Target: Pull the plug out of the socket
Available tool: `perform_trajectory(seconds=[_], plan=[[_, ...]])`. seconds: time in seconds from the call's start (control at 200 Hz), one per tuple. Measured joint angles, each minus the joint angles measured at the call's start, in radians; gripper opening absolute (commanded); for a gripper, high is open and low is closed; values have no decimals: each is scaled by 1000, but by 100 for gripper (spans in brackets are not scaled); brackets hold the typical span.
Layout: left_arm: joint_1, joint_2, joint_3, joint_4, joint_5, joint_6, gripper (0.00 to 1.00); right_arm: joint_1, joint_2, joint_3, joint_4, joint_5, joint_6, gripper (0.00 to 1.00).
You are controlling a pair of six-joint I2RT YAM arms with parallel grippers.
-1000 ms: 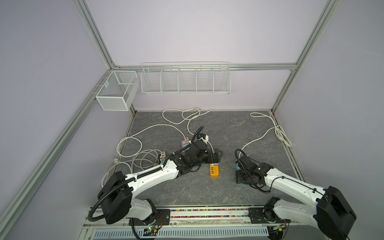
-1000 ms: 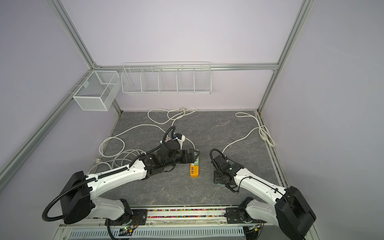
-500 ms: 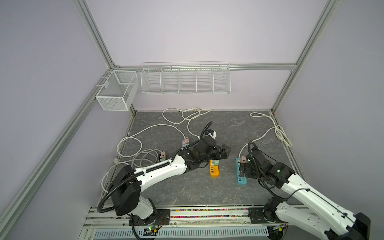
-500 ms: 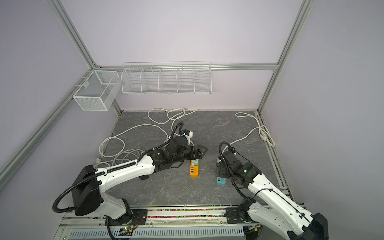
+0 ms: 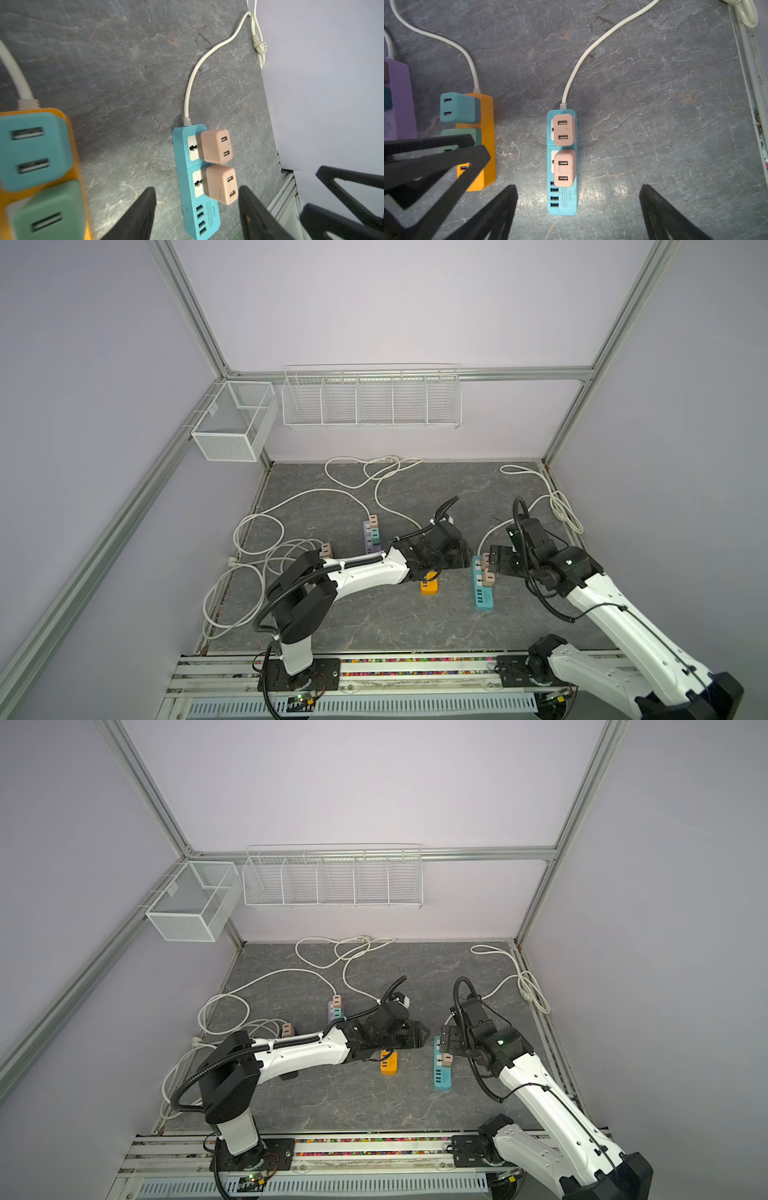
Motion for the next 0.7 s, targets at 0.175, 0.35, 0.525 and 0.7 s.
perform_trajectory(seconds=[0.175, 0.35, 0.525, 0.7], plan=[[-21, 95, 69, -18, 0, -14, 53, -56, 85, 6, 34, -59, -56, 83], [-42, 150, 109, -24, -2, -23, 46, -104, 145, 6, 69, -121, -89, 74], [-48, 198, 125, -29, -2, -27, 39, -119, 211, 6, 118, -152, -103, 68], [-47, 230, 144, -24, -1, -31, 33, -127, 299, 6, 165, -177, -108, 64]])
